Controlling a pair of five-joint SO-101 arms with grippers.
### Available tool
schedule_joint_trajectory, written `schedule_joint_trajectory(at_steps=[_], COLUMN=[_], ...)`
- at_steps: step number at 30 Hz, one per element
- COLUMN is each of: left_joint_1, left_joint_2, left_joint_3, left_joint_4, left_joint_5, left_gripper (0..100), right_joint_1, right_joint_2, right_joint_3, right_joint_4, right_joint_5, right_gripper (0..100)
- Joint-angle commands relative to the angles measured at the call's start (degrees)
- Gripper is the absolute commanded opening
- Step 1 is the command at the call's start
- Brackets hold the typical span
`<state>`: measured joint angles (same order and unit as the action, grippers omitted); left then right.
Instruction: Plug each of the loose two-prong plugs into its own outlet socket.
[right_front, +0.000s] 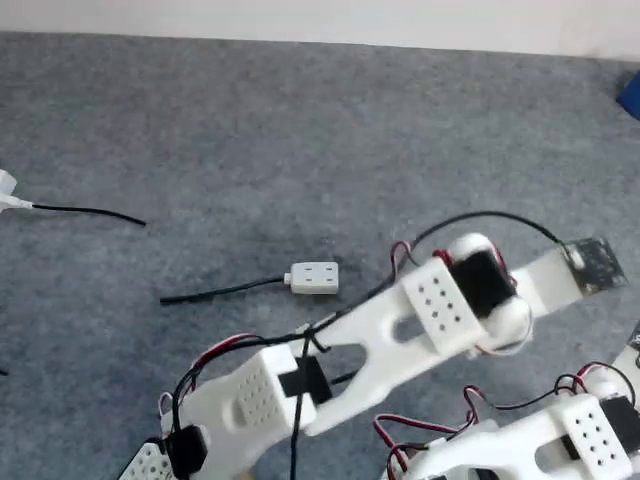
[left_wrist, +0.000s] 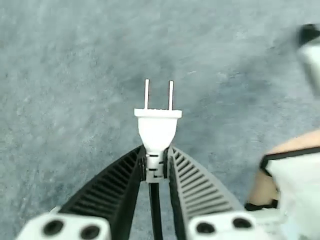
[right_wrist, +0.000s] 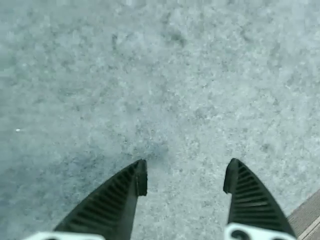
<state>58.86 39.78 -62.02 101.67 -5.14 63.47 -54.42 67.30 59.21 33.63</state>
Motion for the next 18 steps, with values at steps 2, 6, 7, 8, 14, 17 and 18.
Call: schedule_joint_trajectory(at_steps=[2, 6, 7, 8, 14, 17, 18], left_joint_1=[0.48, -2.68, -3.91, -5.76, -23.69, -38.81, -43.38], left_joint_2=[-5.76, -7.78, -8.13, -8.40, -9.27, -12.26, -13.32], left_joint_3=[0.31, 4.00, 4.62, 5.05, 5.41, 8.75, 11.03], left_joint_4=[0.53, 0.44, 0.44, 0.44, 0.70, 0.70, 0.70], left_joint_5=[-0.18, -0.35, -0.44, -0.44, -0.35, -0.44, -0.35], left_gripper=[14, 30, 31, 32, 32, 32, 32], right_joint_1=[1.19, 0.92, 0.84, 0.31, -11.65, -24.40, -29.14], right_joint_2=[-1.01, -1.01, -1.01, -1.01, -0.48, -0.48, -0.48], right_joint_3=[-0.31, -0.31, -0.31, -0.31, -0.40, -1.10, -2.07], right_joint_4=[-1.10, -1.10, -1.10, -1.10, 0.48, 7.43, 9.89], right_joint_5=[1.49, 1.58, 1.58, 1.58, 1.14, -0.79, -2.37], right_gripper=[24.9, 24.9, 24.9, 24.9, 24.9, 24.9, 24.9])
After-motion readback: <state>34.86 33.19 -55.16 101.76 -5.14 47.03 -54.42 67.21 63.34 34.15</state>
